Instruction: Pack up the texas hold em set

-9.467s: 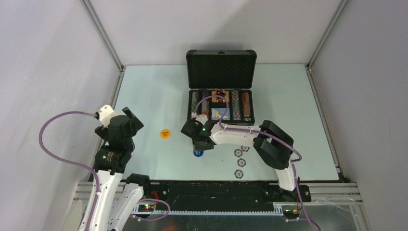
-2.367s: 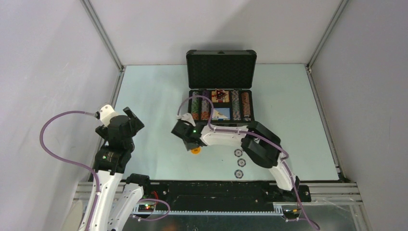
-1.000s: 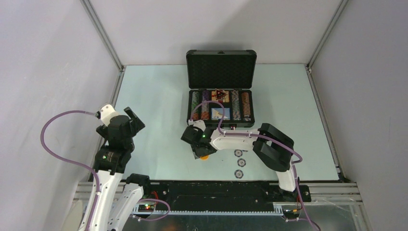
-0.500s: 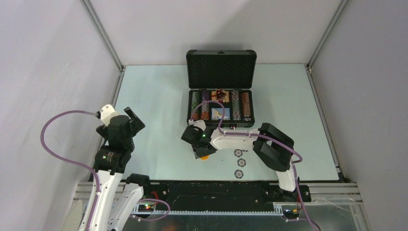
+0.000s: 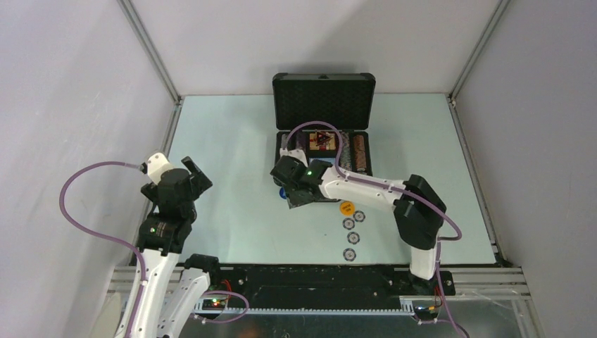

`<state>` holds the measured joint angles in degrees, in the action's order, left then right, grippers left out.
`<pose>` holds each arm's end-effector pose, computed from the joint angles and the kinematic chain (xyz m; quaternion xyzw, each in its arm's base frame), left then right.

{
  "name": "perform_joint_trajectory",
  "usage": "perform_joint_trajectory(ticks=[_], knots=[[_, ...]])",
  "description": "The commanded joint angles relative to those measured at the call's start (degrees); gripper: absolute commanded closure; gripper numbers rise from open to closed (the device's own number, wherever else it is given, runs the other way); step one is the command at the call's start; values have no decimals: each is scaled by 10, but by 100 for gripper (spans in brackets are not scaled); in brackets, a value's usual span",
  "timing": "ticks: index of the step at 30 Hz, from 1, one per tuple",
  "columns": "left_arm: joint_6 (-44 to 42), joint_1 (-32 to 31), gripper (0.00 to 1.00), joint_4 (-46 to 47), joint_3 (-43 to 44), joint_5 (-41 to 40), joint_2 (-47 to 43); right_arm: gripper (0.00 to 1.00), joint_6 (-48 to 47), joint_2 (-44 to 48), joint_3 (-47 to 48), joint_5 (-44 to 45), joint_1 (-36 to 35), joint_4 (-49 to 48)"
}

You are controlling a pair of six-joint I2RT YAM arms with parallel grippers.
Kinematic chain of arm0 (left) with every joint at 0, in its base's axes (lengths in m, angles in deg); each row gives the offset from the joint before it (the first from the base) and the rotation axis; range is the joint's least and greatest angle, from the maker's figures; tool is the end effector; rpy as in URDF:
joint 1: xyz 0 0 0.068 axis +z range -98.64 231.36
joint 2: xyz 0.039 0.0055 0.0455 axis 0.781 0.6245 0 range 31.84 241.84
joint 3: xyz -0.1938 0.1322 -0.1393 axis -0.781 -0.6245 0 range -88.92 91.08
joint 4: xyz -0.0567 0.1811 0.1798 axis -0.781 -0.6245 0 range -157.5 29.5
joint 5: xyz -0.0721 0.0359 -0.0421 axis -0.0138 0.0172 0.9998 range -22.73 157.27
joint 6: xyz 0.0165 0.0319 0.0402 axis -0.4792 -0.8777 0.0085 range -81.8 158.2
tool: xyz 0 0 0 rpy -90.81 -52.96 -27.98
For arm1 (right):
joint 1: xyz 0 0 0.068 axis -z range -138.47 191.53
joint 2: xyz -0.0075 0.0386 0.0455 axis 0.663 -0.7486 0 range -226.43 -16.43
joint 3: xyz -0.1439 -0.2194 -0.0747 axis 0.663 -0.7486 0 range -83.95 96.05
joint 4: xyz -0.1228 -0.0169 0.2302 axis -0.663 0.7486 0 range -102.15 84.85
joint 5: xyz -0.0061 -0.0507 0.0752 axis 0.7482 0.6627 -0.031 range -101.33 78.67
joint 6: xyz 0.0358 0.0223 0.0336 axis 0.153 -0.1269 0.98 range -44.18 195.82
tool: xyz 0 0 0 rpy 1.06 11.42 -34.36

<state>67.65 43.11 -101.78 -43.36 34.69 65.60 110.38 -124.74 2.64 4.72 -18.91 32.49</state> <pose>0.1200 0.0020 0.3179 -0.2915 0.7889 0.0730 0.5361 0.2041 0.3395 0.2301 -0.1892 0.9510 0.0571 0.2377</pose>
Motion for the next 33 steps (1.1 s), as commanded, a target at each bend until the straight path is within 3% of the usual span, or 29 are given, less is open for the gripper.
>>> perform_joint_trajectory(ticks=[1,6,12,16,25,30,33], knots=[[-13,-1,2,15,18,2,2,48,-13,45,0,16,13,18],[-23,-1,2,19,15,22,4,45,6,97,-80,7,44,-14],[-37,-3,2,49,0,174,39,39,31,169,-165,27,71,-29],[-7,-26,2,49,-1,221,101,36,39,213,-214,35,92,-38],[34,-153,2,61,5,162,151,35,23,263,-282,19,148,-66],[53,-257,2,99,-2,130,245,35,25,293,-309,16,149,-66],[56,-287,2,146,-3,114,324,35,25,320,-326,14,151,-65]])
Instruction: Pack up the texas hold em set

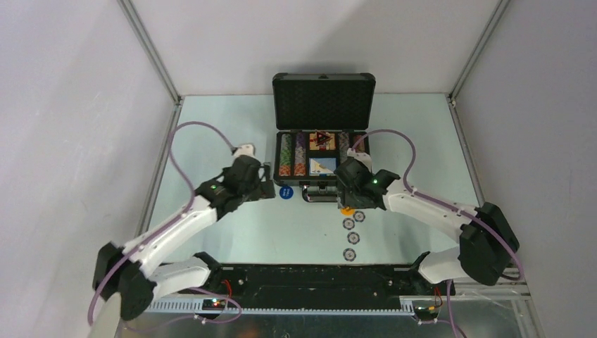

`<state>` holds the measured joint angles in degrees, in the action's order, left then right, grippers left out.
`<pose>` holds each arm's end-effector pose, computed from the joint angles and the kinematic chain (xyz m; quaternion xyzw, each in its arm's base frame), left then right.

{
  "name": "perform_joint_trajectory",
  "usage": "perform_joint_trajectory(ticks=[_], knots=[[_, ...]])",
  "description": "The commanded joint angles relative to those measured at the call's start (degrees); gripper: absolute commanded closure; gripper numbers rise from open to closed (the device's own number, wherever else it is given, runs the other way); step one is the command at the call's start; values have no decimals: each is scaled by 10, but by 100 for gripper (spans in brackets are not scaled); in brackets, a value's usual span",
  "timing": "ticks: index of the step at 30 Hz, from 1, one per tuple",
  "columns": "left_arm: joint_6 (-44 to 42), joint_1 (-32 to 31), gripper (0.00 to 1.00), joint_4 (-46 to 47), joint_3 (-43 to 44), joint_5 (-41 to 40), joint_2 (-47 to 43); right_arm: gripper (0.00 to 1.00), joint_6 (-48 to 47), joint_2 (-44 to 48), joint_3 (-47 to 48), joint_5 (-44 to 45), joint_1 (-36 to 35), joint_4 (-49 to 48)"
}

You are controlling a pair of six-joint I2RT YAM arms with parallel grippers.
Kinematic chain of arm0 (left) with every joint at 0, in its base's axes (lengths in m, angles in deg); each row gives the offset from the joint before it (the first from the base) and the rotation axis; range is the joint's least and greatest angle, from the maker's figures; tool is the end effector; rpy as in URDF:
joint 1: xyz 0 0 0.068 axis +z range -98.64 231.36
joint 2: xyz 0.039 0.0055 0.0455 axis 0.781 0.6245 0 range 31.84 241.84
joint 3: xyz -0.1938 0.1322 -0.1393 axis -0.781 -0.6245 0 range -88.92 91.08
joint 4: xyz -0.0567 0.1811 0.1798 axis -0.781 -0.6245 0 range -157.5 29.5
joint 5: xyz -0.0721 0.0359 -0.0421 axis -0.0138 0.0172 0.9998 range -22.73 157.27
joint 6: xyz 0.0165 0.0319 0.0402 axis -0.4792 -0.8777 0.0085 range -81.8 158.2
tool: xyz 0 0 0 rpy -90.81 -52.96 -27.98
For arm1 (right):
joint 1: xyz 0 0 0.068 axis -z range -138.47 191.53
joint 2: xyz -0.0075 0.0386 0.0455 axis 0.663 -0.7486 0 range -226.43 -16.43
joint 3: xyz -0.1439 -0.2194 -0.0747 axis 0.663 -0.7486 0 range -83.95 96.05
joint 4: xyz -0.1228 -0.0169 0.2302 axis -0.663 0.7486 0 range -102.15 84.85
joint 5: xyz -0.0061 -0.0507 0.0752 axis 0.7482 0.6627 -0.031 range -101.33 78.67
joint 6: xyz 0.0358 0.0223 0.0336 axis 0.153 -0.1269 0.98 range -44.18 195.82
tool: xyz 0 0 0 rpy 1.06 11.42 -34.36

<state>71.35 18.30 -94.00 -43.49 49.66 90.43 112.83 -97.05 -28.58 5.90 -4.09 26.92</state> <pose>0.1808 -0.1047 0.2630 -0.0573 0.9183 -0.0801 0.3835 0.1971 0.1861 0.2264 -0.0392 0.9638 0.0353 0.2614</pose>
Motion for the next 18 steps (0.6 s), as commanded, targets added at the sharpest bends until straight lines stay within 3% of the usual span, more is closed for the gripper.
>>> perform_joint_trajectory(ticks=[1,6,18], knots=[[18,-46,2,80,-1,-34,93,34,0,53,-22,1,3,-8],[1,-62,2,161,6,-18,188,34,2,85,-50,-2,9,-5],[-30,-67,4,239,45,6,328,34,4,111,-73,-13,20,-11]])
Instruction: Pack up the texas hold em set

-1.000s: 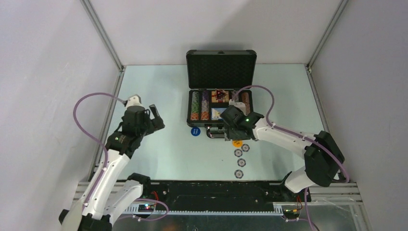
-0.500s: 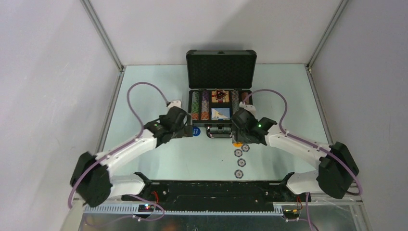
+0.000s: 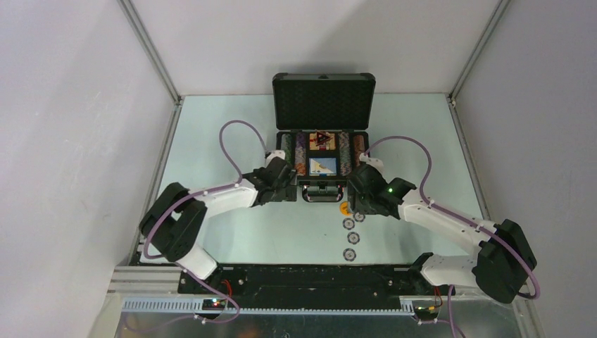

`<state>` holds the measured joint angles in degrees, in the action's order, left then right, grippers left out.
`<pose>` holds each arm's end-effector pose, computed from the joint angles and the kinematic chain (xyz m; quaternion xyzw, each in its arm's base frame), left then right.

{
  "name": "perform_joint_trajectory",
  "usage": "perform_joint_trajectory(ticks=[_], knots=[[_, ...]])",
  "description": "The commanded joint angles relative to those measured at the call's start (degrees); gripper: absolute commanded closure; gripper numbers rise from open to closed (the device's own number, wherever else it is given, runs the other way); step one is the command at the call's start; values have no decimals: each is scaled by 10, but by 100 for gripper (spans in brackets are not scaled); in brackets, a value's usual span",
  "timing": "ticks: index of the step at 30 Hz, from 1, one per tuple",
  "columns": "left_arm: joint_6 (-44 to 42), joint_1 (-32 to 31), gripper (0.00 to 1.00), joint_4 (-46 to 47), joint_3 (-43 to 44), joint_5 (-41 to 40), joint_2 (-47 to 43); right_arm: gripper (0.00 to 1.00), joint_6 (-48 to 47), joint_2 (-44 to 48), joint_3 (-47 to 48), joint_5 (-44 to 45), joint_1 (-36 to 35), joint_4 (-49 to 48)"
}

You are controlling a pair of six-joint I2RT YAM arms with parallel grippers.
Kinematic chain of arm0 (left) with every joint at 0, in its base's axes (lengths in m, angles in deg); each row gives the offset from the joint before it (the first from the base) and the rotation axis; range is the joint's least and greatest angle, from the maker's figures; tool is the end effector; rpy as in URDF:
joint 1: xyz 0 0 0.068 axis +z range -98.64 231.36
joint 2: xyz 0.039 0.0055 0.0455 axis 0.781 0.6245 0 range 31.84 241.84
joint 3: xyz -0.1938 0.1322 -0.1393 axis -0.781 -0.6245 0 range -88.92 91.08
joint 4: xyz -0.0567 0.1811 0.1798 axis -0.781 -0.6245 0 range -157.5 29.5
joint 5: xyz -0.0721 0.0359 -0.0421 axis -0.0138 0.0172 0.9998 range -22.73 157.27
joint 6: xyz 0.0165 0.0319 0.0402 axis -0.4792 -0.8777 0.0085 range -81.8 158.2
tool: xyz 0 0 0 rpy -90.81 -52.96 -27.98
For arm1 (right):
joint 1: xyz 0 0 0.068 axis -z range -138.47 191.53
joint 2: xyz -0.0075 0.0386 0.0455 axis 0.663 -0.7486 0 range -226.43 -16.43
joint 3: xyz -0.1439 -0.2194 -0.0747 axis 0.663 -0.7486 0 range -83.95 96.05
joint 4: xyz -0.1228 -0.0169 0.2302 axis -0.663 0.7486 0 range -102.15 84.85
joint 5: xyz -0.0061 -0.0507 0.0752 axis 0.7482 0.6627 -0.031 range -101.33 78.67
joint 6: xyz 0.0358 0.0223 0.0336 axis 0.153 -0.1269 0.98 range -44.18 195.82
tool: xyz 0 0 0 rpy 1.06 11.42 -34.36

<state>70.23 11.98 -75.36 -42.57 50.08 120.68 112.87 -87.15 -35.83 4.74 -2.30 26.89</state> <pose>0.2340 -0.1784 0.1654 0.0189 0.9496 -0.0457 0.3095 0.1753 0.1544 0.2287 -0.0226 0.9604 0.0541 0.2725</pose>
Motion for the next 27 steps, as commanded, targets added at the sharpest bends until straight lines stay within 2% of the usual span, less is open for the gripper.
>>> perform_joint_trajectory(ticks=[1,13,17,27], knots=[[-20,-4,4,55,41,0,32,34,3,11,0,-2,3,-11],[-27,-4,15,76,63,-14,100,35,-2,9,0,-3,9,-10],[-25,-4,22,76,64,-21,107,35,-2,11,0,-3,10,-8],[-14,-4,28,73,46,-9,124,35,-1,24,0,1,11,-1]])
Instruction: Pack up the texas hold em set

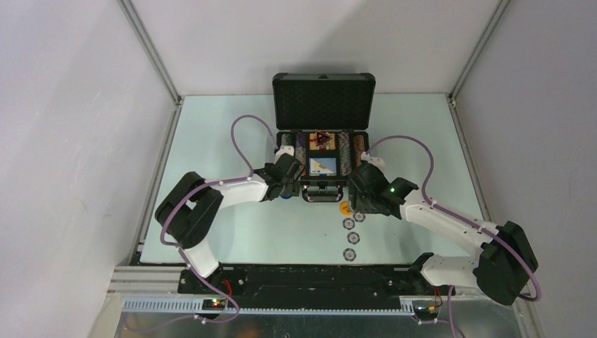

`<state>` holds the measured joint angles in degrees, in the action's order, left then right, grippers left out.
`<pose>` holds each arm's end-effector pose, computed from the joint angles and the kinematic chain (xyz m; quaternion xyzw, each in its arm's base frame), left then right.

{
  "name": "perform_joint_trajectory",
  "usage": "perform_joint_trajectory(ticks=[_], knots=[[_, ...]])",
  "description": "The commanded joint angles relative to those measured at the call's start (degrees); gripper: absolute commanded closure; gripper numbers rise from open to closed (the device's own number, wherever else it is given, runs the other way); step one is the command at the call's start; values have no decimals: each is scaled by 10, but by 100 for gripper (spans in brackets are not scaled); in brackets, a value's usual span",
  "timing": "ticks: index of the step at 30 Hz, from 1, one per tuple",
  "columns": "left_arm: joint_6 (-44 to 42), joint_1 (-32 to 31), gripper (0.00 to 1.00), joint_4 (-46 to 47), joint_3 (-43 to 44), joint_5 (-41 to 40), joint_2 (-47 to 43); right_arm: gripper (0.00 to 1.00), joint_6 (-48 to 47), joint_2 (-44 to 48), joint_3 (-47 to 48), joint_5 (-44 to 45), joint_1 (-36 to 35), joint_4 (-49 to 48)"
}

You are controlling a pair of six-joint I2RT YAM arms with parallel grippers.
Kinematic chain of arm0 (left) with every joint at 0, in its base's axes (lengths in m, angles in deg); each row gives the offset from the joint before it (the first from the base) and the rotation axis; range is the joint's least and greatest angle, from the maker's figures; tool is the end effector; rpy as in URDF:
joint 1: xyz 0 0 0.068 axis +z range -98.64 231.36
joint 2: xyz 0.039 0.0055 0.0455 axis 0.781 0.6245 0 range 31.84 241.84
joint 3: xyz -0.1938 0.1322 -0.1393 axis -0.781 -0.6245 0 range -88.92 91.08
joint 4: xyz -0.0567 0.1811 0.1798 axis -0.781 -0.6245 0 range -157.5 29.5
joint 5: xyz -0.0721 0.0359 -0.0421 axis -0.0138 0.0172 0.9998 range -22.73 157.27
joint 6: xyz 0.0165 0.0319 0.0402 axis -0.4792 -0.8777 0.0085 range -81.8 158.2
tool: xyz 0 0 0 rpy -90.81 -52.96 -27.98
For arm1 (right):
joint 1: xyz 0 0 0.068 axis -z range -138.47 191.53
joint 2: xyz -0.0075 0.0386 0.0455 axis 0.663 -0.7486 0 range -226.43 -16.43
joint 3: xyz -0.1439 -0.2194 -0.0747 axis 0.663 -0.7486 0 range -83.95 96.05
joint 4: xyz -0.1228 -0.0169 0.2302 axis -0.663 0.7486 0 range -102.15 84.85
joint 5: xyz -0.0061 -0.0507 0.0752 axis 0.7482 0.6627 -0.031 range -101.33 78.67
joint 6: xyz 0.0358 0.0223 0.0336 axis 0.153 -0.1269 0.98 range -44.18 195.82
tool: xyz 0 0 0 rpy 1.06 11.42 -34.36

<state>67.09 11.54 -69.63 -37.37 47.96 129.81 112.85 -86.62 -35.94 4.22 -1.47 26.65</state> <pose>0.2609 -0.2021 0.1502 0.0402 0.9420 -0.0325 0.3315 0.1766 0.1515 0.2302 -0.0161 0.9597 0.0592 0.2743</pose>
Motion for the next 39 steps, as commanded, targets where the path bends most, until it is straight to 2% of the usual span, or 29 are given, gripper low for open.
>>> perform_joint_trajectory(ticks=[1,7,15,20,29,39], knots=[[17,0,29,15,-5,12,39,35,0,19,1,7,2,2],[19,-5,32,10,-4,12,51,35,1,23,-3,9,2,5],[33,-29,31,7,-13,17,64,35,3,28,-10,6,3,0],[40,-44,38,6,-26,10,63,35,3,32,-10,8,5,3],[62,-55,43,6,-73,3,50,34,3,35,-10,8,5,2],[66,-68,44,3,-117,13,10,35,4,41,-10,10,5,7]])
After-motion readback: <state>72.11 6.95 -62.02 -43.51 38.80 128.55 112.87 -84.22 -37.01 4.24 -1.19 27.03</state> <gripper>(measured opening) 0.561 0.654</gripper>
